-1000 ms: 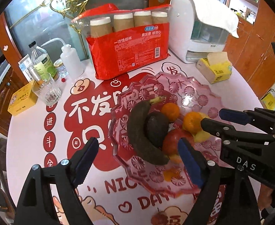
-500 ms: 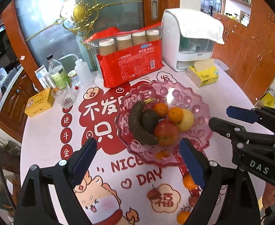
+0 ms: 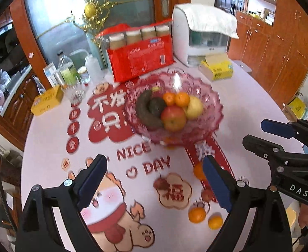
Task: Organize fruits
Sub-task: 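Grasp a mandarin with the left tool while the right tool grasps another mandarin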
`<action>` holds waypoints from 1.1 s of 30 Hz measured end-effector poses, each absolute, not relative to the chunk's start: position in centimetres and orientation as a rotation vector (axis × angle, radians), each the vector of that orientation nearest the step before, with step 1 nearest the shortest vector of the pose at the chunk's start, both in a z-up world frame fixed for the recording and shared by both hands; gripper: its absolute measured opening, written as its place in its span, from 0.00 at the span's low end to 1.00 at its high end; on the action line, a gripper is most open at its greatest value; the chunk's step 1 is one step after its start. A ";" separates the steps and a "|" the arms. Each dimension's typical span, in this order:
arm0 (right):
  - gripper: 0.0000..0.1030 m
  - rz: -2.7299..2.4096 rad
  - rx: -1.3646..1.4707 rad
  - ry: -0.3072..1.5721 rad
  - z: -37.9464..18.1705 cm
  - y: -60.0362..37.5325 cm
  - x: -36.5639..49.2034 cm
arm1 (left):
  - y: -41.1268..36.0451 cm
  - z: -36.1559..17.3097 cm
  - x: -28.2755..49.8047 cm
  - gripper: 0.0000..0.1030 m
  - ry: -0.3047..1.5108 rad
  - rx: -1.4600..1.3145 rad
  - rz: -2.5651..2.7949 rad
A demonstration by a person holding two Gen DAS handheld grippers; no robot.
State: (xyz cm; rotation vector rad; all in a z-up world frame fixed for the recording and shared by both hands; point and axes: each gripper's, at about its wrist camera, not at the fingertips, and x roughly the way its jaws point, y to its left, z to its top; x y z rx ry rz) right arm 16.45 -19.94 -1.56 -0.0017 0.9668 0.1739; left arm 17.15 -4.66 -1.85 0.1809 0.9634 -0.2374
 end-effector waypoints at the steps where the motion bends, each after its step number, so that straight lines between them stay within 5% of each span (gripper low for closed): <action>1: 0.49 0.176 -0.002 0.977 -2.1 -20.0 16.0 | -4.7 -2.6 16.6 0.89 0.976 0.182 -0.239; 18: 0.49 0.232 0.028 1.220 -14.2 -20.6 8.6 | -4.6 -14.1 10.1 0.89 1.197 0.188 -0.242; 33: 0.49 0.363 -0.055 1.262 -17.6 -16.6 6.6 | -4.3 -16.7 8.7 0.89 1.252 0.166 -0.228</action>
